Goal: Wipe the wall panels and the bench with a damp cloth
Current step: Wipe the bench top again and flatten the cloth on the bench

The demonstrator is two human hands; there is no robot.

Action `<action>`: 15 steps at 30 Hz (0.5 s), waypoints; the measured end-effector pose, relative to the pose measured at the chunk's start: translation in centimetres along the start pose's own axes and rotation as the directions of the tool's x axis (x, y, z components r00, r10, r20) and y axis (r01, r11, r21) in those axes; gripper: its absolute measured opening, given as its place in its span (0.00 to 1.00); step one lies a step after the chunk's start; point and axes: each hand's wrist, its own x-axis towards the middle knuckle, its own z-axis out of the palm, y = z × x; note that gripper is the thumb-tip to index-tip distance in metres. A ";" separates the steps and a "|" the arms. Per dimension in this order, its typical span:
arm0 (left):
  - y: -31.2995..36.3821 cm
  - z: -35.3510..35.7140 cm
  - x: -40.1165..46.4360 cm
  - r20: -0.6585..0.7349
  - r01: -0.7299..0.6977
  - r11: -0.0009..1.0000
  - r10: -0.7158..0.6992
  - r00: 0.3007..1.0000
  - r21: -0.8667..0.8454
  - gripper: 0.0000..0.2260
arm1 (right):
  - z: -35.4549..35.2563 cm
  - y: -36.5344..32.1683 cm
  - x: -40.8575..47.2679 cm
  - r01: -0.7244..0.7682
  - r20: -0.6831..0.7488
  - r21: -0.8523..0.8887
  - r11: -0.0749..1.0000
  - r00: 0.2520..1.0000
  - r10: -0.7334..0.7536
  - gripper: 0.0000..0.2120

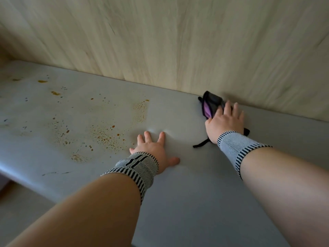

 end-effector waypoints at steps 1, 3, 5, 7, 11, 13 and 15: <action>0.0 0.1 -0.1 -0.005 -0.001 1.000 0.001 1.000 -0.001 0.47 | 0.2 0.6 -0.7 0.005 -0.013 -0.015 1.000 1.000 -0.005 0.29; 0.1 0.1 -0.3 -0.013 0.000 1.000 0.000 1.000 -0.001 0.47 | 0.5 1.5 -2.4 0.061 -0.035 0.001 0.998 0.998 -0.061 0.28; 0.2 0.0 -0.4 -0.009 0.002 1.000 -0.002 1.000 -0.006 0.47 | 0.5 1.8 -4.3 0.132 -0.028 0.053 0.990 0.991 -0.131 0.28; 0.1 0.1 -0.5 -0.016 -0.004 1.000 0.003 1.000 -0.025 0.47 | 0.4 1.8 -6.7 0.188 0.002 0.088 0.978 0.982 -0.189 0.29; -0.5 0.3 -1.1 -0.054 -0.036 0.998 0.033 0.998 -0.059 0.45 | 0.3 1.2 -12.0 0.273 0.084 0.123 0.954 0.955 -0.284 0.30; -1.1 0.1 -1.8 -0.067 -0.081 0.996 0.078 0.995 -0.043 0.40 | 0.3 0.4 -14.3 0.313 0.128 0.123 0.942 0.936 -0.328 0.30; -1.9 0.0 -2.6 -0.090 -0.146 0.989 0.145 0.985 0.000 0.34 | 0.5 -0.6 -16.3 0.364 0.156 0.113 0.925 0.913 -0.378 0.30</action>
